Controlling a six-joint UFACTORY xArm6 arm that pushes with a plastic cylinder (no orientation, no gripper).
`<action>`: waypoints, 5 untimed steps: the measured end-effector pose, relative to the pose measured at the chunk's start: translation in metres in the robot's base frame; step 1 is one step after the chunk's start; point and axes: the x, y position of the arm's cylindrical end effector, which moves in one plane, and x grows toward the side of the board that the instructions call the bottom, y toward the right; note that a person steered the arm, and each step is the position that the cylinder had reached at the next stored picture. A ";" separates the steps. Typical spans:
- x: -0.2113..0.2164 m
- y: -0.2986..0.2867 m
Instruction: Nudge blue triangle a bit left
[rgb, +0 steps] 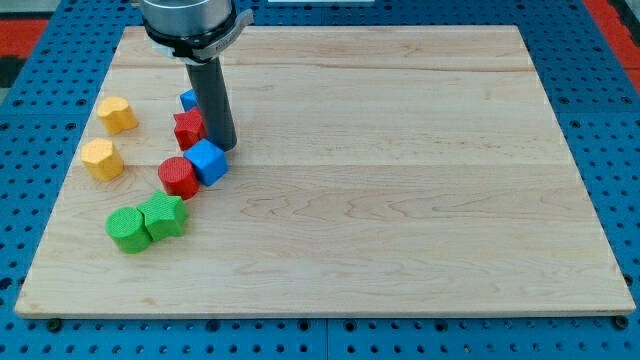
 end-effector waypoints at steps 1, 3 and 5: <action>0.011 -0.003; 0.034 -0.021; 0.018 0.005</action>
